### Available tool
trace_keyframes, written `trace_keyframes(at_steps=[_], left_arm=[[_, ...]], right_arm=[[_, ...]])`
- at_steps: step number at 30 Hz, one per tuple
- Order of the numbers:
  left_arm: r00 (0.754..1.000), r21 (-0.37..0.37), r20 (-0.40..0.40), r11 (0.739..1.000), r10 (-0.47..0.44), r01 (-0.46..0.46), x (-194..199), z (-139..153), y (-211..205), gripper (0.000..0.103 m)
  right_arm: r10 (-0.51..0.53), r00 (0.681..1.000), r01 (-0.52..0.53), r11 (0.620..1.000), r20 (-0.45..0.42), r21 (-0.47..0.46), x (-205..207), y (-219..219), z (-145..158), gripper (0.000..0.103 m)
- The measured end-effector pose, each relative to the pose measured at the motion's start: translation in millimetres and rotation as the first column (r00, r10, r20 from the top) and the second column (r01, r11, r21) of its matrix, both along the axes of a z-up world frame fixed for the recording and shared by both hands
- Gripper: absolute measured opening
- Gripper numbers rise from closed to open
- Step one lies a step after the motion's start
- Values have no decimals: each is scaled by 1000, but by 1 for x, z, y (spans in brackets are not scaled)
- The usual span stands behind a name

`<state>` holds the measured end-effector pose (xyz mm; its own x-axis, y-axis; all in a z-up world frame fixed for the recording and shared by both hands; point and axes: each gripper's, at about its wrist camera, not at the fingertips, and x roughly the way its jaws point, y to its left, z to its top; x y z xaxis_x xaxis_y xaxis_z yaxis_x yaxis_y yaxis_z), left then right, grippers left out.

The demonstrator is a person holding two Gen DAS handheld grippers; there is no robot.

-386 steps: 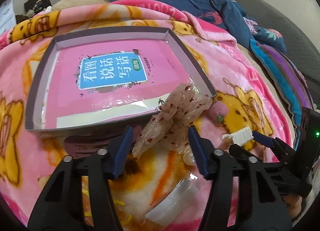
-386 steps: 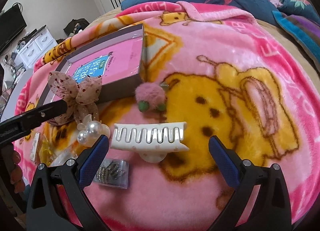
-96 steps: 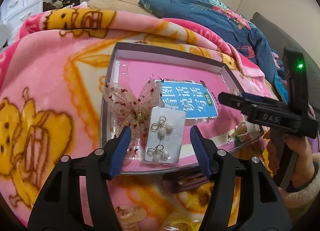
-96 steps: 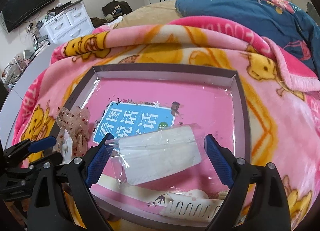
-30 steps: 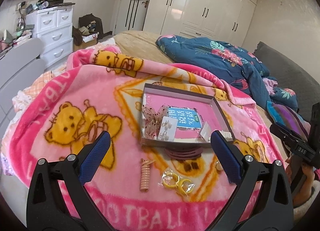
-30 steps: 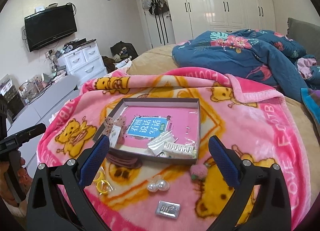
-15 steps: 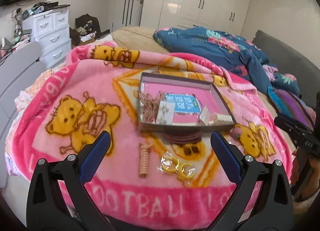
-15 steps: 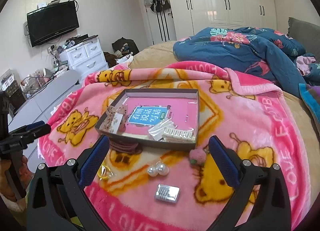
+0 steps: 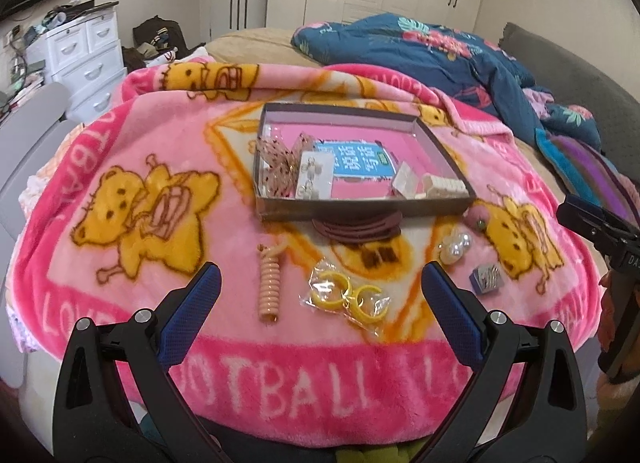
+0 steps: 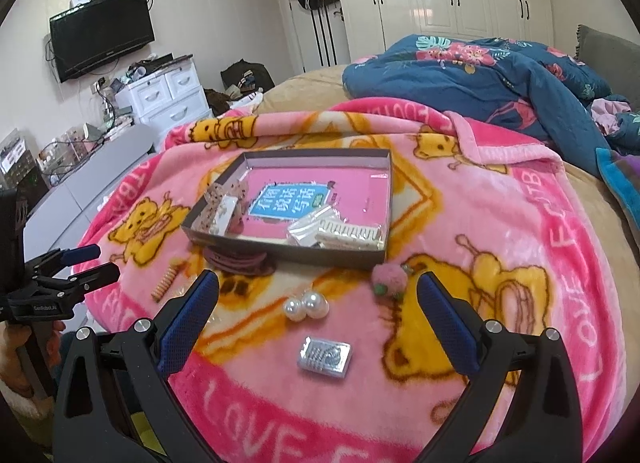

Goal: Organize jewelry
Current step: 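Withdraw both tools from the box toward the remaining jewelry, then grasp the bagged yellow rings with left tool while right tool grasps the silver hairpin box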

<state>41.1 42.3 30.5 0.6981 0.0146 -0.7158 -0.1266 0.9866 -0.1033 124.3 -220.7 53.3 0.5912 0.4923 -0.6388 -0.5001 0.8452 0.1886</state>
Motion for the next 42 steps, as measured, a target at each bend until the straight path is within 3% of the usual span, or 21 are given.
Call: trace_keyframes(at_steps=[25,42], left_arm=[[990,9,-115,996,-84,86,16,-50,-27,94],[980,-14,-161,994,-113,113,34,-79,-22,94]], right_arm=[[29,989,-41,996,-146,-76,-2,16,-64,99],[-18,971,-9,994,-239,-112,10,30,-112,95]])
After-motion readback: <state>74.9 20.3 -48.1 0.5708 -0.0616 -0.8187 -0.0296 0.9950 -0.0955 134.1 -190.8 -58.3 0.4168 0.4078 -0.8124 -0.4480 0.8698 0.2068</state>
